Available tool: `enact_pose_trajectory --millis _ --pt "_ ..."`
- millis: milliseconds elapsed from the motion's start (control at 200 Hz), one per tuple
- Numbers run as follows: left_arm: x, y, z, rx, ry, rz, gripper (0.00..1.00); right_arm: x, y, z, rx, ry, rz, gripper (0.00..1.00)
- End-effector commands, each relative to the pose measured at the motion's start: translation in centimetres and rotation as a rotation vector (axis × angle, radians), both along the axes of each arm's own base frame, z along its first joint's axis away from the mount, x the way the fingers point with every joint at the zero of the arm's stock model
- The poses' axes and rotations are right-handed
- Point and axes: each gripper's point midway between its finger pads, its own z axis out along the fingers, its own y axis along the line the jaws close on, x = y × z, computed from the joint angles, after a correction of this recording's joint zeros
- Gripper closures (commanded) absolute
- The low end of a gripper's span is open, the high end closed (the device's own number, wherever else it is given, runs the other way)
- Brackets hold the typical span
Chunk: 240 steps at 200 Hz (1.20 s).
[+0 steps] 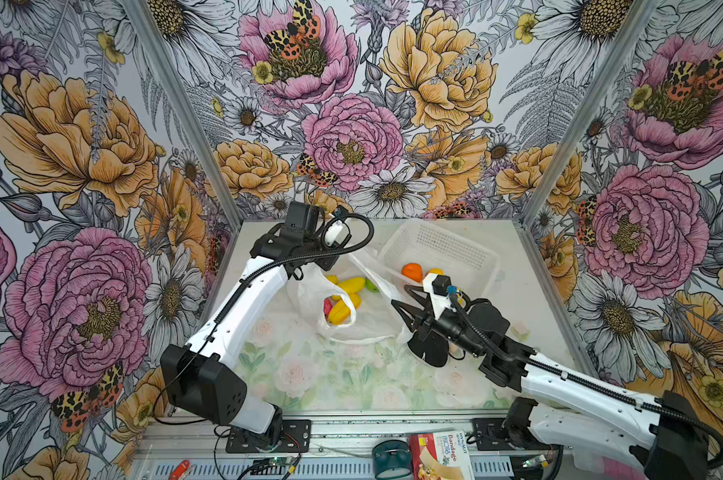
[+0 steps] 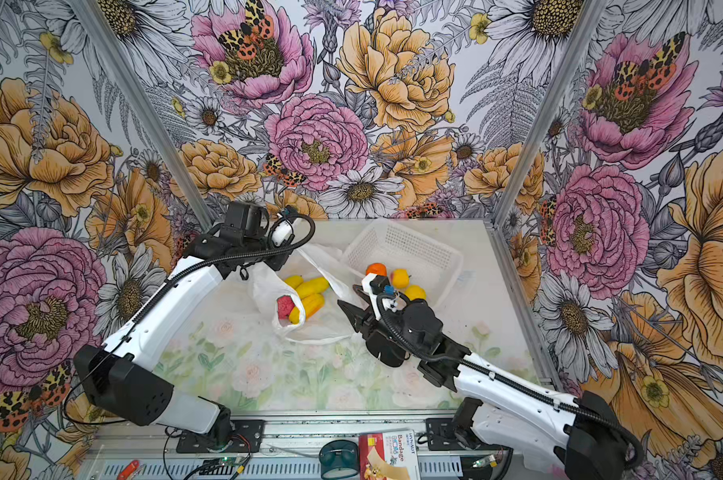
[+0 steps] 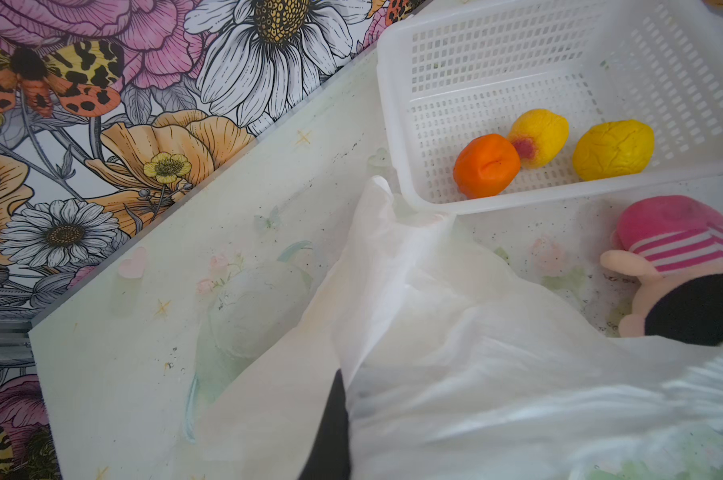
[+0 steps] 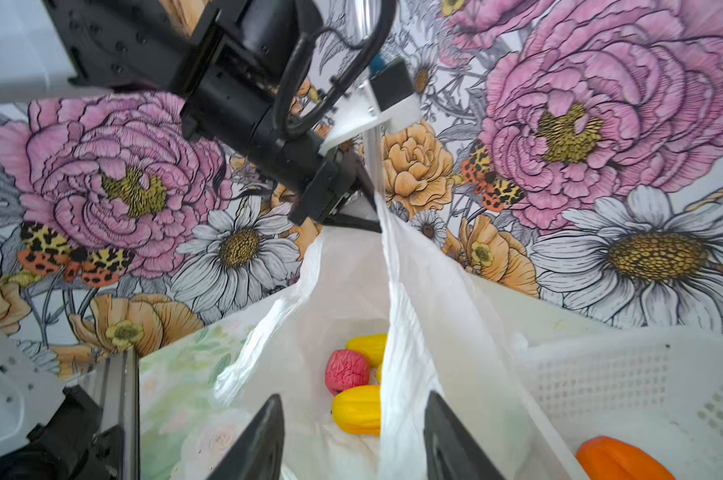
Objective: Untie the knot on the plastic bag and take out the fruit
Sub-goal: 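Move the open right gripper back over the bag opening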
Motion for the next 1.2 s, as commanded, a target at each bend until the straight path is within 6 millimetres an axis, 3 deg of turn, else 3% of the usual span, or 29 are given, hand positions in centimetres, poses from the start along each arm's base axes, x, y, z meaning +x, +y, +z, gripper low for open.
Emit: enact_pose_trajectory --millis 0,135,280,605,831,1021,1196 --pt "0.4 0.2 2.0 -0.019 -0.053 0.018 1.0 -0.9 2.9 -0.3 -0.127 -0.083 0.092 0.46" --pt "0.3 0.1 2.1 -0.022 -0.055 0.016 1.0 -1.0 5.5 -3.1 -0.26 -0.083 0.141 0.46" --pt "0.3 0.1 2.2 -0.024 -0.056 0.015 1.0 0.4 6.8 -5.8 -0.36 -0.06 0.121 0.46" --pt "0.3 0.1 2.1 -0.023 -0.055 0.015 1.0 3.8 7.7 -10.5 -0.529 -0.027 0.02 0.52" --pt "0.4 0.2 2.1 -0.024 -0.054 0.016 1.0 4.8 8.5 -12.8 -0.599 -0.002 0.008 0.52" --pt "0.3 0.0 2.2 -0.026 -0.054 0.014 1.0 6.8 9.4 -16.1 -0.667 0.032 -0.035 0.5" --pt "0.3 0.0 2.3 -0.029 -0.058 0.013 1.0 9.4 10.2 -19.2 -0.69 0.101 -0.045 0.42"
